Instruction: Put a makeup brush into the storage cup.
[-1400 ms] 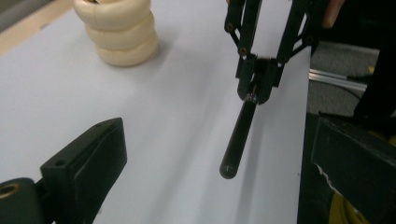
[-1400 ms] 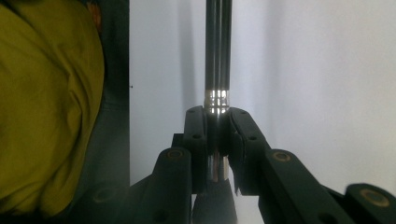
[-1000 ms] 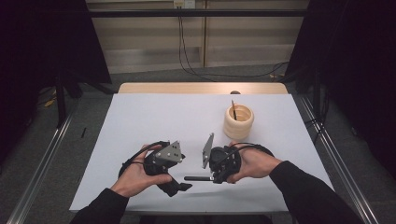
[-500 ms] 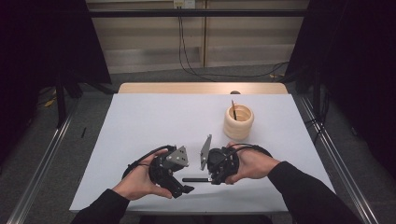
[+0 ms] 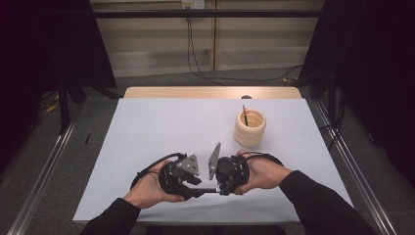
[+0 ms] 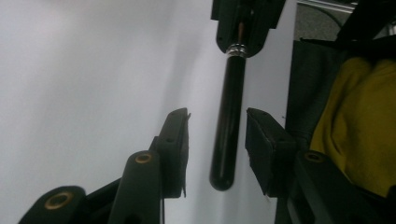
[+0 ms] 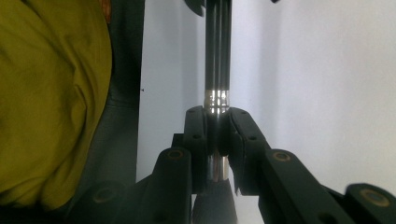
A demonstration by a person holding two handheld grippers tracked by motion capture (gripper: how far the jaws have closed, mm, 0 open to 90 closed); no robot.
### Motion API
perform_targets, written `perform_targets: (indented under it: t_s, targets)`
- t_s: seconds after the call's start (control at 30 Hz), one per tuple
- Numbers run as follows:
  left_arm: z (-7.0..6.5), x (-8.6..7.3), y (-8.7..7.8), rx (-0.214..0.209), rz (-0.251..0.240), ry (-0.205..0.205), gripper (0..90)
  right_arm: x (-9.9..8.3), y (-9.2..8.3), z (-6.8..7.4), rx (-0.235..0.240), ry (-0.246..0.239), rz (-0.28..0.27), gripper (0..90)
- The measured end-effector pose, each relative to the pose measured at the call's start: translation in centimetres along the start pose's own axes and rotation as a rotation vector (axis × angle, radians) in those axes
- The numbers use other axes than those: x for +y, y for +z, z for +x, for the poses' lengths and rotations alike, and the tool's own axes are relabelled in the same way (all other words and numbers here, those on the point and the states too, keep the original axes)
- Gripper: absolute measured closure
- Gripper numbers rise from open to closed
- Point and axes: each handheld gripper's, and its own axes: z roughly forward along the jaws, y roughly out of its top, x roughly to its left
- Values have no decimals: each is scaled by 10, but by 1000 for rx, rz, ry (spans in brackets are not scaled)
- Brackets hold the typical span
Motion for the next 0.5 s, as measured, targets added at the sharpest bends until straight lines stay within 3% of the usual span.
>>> perform_targets:
  t_s: [0.17,0.5]
  targets:
    - [0,0,4,-11,-2,-20,632,0,0,-1,1,10,1,784]
    - [0,0,8,-55,5,11,760,0,0,2,4,-1,-17,784]
